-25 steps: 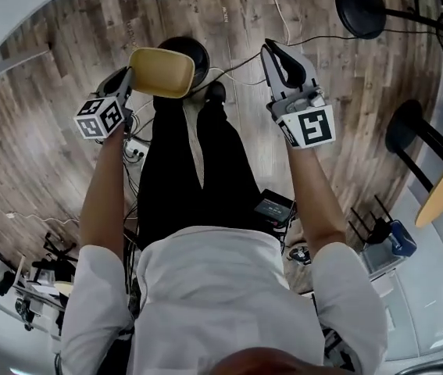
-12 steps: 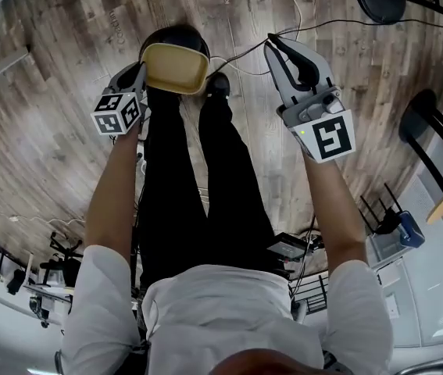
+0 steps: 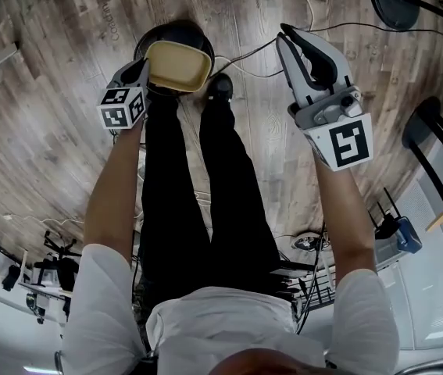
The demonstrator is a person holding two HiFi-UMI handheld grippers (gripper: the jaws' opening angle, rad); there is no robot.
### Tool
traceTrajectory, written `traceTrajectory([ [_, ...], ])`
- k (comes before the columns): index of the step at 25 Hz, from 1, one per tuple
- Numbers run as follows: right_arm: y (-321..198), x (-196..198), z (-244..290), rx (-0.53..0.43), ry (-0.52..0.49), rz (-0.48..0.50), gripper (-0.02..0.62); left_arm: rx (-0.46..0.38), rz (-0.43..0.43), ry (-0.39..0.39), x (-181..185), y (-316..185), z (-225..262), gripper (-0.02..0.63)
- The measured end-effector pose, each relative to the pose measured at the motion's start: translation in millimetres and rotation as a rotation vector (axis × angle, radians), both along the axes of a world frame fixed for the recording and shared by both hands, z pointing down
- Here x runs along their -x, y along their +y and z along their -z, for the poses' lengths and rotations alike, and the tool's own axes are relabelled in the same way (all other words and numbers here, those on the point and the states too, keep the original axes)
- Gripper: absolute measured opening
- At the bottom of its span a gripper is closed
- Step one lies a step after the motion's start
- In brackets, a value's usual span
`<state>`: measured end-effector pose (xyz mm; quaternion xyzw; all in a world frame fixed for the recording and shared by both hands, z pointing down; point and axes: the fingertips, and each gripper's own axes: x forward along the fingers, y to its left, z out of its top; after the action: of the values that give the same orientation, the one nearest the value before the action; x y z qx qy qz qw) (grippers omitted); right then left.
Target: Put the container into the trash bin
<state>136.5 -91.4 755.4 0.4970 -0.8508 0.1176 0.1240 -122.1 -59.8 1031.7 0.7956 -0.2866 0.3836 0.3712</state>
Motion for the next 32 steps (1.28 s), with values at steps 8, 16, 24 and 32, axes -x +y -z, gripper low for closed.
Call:
traceTrajectory([
  [8,15.7,8.4,-25.9,0.020,-0.007,-0.016,0.049,0.024,0.020,-0.031,15.1,3.1,-34.9,0.021],
  [16,19.8,3.9,-31.3,0.025,-0.011,-0.039,0.049,0.045,0.037,-0.003,9.9,6.6,-51.1,0.174],
  [24,17.4,1.1,20.7,-0.035,0.004,-0.041,0.049,-0.048,0.056,0.063,5.2,-6.1,20.5,0.181],
  [32,3.2,-17.5,169.2,-0.179,-0.048,-0.065,0.049,-0.337,0.111,0.245,-19.4,-63.7,245.5,0.173],
])
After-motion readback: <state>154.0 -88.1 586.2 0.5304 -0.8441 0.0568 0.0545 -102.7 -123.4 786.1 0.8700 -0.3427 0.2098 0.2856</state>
